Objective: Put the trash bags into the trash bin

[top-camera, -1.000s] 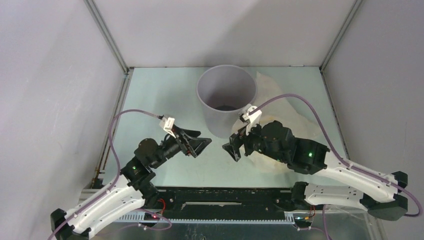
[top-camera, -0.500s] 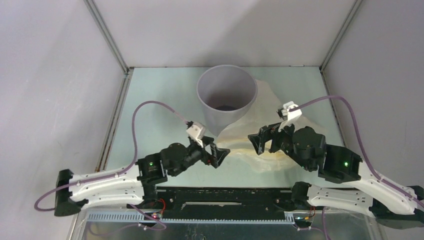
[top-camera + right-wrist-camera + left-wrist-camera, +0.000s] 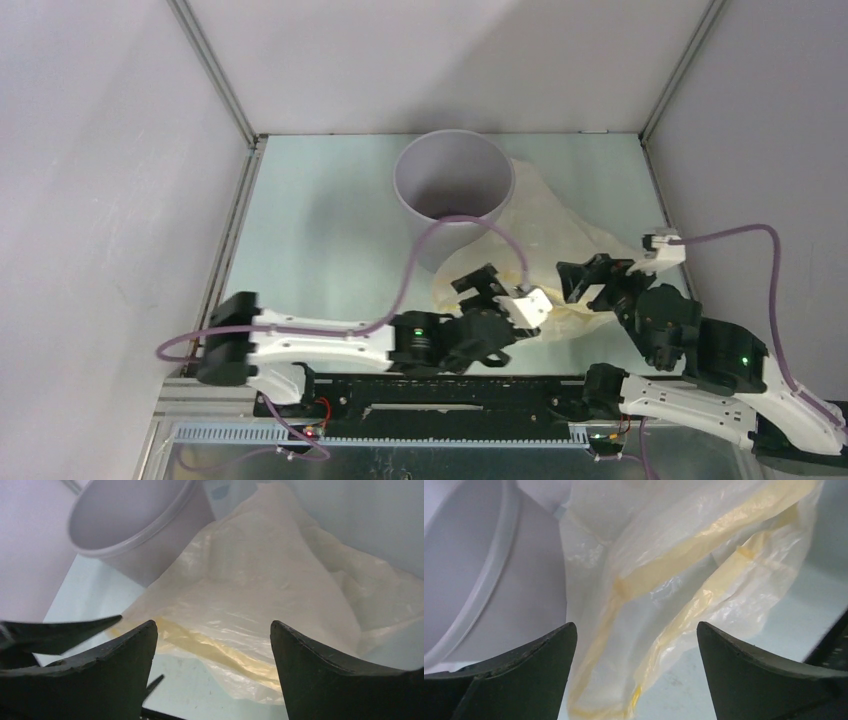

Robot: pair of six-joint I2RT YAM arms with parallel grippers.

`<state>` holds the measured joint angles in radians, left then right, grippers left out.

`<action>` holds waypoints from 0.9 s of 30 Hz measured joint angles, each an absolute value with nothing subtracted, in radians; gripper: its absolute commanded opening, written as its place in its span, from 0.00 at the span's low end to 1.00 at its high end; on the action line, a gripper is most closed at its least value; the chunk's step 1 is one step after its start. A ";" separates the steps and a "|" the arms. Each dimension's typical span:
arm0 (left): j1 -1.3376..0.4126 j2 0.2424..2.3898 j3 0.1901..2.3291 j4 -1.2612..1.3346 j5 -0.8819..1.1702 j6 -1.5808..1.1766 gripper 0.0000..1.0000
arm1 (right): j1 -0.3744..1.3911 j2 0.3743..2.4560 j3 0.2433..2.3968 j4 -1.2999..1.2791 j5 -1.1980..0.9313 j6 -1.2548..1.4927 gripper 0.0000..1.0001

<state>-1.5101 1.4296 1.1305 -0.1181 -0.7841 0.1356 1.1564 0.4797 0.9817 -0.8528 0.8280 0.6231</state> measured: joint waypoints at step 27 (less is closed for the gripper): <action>-1.403 1.333 1.181 -0.228 -0.847 0.071 0.00 | 1.042 0.492 0.960 -0.985 0.925 0.758 0.95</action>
